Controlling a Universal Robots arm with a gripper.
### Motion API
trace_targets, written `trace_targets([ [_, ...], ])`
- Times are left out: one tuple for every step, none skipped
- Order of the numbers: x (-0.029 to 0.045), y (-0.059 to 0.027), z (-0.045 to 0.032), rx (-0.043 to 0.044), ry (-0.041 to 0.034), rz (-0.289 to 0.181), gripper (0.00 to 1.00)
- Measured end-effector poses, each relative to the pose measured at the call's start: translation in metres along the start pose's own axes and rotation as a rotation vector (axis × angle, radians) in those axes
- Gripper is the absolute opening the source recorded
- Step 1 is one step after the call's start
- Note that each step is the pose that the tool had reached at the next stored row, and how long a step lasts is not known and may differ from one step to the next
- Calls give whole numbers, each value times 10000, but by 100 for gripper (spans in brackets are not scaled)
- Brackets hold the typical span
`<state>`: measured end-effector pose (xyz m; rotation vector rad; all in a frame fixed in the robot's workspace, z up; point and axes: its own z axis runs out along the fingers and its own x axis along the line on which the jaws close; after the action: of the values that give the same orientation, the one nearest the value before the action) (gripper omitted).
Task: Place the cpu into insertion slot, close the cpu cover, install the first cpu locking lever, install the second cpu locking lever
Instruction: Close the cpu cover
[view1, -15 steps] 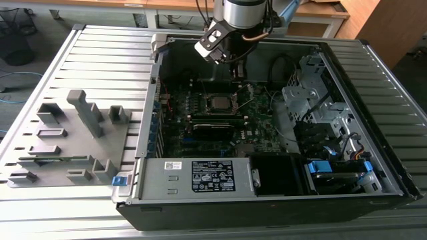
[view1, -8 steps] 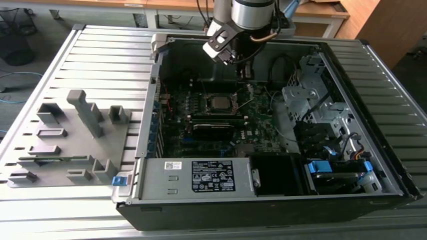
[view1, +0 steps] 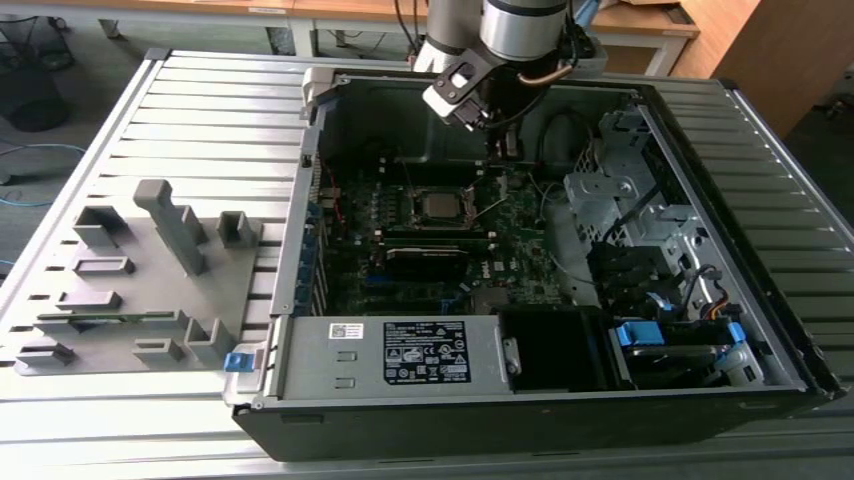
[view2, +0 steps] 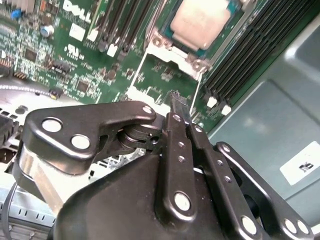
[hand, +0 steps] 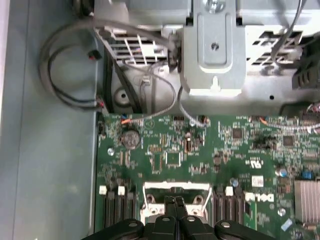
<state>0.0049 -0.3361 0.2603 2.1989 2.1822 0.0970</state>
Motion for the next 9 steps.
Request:
trace_targets([
  [0, 24, 2, 1, -1, -1, 11],
  [0, 46, 5, 0, -1, -1, 11],
  [0, 66, 7, 0, 1, -1, 11],
  [1, 88, 10, 0, 1, -1, 11],
  [1, 112, 12, -1, 1, -1, 11],
  [1, 134, 14, 0, 1, 0, 11],
  [1, 156, 17, -1, 2, -1, 11],
  [1, 179, 19, -1, 2, -2, 11],
  [1, 201, 22, -1, 3, -1, 11],
])
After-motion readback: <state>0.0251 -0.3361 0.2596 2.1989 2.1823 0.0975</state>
